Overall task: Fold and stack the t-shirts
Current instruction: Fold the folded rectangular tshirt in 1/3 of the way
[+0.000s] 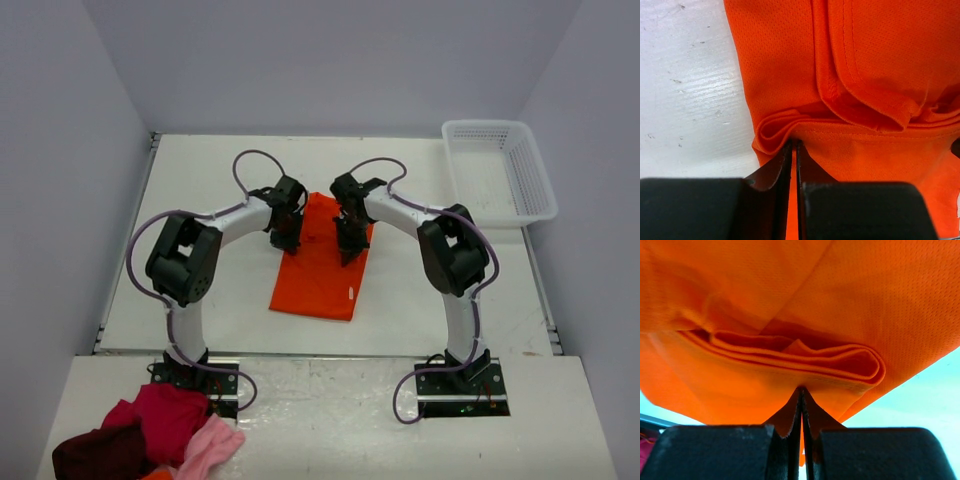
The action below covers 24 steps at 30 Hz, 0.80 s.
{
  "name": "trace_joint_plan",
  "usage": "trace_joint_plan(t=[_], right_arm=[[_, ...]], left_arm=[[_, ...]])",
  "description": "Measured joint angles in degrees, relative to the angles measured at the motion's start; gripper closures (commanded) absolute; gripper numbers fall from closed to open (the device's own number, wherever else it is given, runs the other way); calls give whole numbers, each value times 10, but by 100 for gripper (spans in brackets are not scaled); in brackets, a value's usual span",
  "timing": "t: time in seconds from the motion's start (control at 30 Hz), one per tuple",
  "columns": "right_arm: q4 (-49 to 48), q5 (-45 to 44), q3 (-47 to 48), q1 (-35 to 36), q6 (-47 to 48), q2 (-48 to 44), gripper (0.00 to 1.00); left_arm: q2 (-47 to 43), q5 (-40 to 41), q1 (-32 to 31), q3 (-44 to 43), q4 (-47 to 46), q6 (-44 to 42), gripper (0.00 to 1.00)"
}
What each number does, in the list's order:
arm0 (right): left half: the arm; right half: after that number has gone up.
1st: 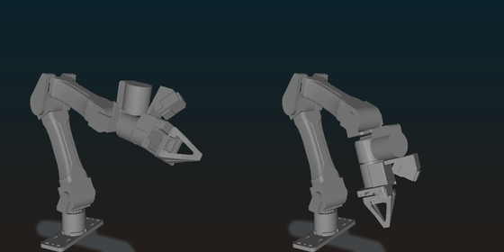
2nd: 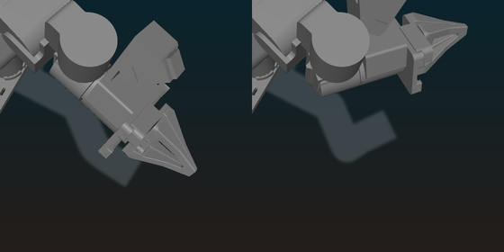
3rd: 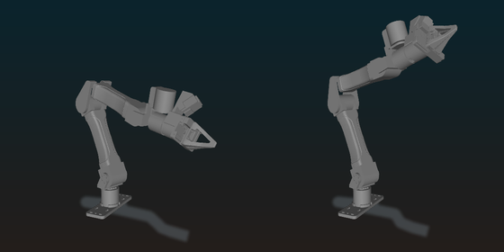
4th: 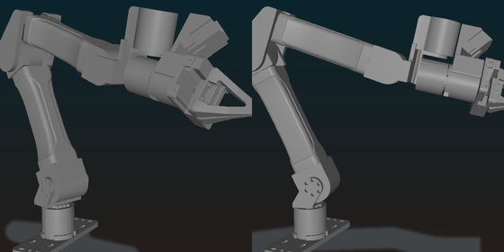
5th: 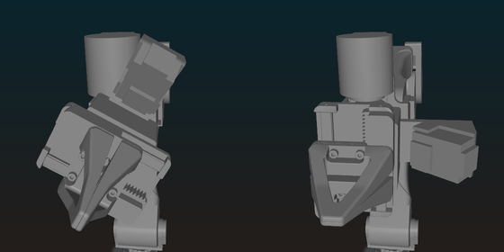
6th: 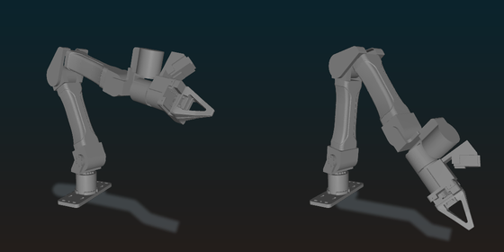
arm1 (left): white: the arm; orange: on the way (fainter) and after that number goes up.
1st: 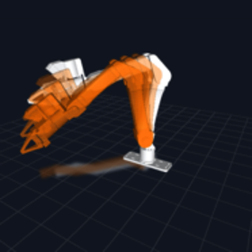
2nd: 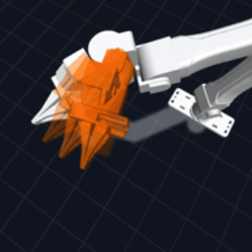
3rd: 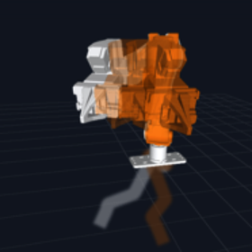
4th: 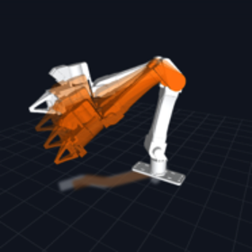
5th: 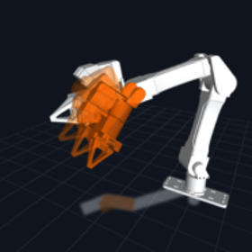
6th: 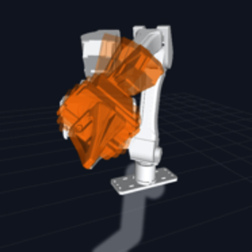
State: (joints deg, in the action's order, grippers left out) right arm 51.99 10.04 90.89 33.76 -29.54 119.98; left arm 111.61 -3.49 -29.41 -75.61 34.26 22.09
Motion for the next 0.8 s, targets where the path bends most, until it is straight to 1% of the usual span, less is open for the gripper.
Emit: trace_joint_plan(t=[0.2,0.43,0.63,0.8], right_arm=[[-11,7,-43,0,-3,0,100],[-48,38,-103,3,-18,-30,100],[-74,56,-159,13,-29,-62,100],[-83,62,-181,15,-31,-76,100]], left_arm=[[-18,-3,0,29,-23,15,93],[-64,-8,-4,94,-38,39,93],[-106,-6,-29,148,-40,64,94],[-135,-4,-50,183,-40,85,94]])
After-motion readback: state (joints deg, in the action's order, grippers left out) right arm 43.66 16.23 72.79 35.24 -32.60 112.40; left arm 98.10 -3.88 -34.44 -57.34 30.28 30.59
